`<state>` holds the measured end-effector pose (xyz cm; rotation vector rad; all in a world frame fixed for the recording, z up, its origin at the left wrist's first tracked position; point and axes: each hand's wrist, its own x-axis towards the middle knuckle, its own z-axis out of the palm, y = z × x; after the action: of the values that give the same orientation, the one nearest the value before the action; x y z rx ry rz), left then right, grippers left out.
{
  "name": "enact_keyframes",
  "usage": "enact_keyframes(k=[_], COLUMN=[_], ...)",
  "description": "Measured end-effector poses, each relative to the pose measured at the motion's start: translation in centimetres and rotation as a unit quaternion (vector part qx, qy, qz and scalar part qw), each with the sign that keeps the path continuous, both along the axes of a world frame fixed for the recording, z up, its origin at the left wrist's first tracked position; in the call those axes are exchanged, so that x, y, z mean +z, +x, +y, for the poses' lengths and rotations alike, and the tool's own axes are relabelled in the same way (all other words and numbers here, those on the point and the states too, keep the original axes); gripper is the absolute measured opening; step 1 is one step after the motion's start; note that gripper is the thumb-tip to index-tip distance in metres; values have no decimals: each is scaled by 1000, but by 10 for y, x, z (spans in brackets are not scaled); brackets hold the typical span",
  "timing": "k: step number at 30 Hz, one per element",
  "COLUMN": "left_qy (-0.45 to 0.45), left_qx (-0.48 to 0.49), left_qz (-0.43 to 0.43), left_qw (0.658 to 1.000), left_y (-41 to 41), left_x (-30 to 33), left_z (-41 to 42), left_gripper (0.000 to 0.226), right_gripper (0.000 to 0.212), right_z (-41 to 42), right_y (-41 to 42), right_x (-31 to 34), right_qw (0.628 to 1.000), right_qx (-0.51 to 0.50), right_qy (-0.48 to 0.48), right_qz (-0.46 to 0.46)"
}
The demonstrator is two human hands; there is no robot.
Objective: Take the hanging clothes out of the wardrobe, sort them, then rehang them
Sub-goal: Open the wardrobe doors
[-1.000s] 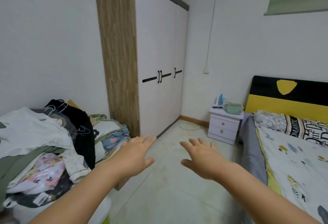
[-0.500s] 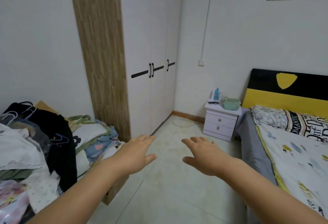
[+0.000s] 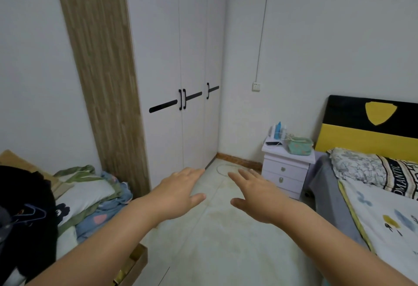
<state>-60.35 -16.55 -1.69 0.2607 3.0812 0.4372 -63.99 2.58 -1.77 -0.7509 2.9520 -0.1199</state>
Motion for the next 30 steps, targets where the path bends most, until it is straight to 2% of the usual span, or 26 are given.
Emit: enact_keyframes(k=[4,16,26,30], left_qy=[-2,-29,-94,-76], left_qx=[-2,-4,10,46], left_qz=[-13,-33,-62,-65], left_qw=[1000,999,994,994], left_y=[-65,-285,-437,-495], left_x=[-3,-15,-34,-36], left_z=[-13,-73,-50,-25], left_gripper=[61,73,58,49], right_gripper=[66,62,48,47], right_z=[-9,-53,-25,0], right_y=[-64,-261,-425,-496], right_x=[-10,-7,-26,-26], right_qw=[1000,999,998,998], right_qx=[10,-10,11,35], right_qy=[3,-25,13,18], right_qz=[-14,-44,-56,-43])
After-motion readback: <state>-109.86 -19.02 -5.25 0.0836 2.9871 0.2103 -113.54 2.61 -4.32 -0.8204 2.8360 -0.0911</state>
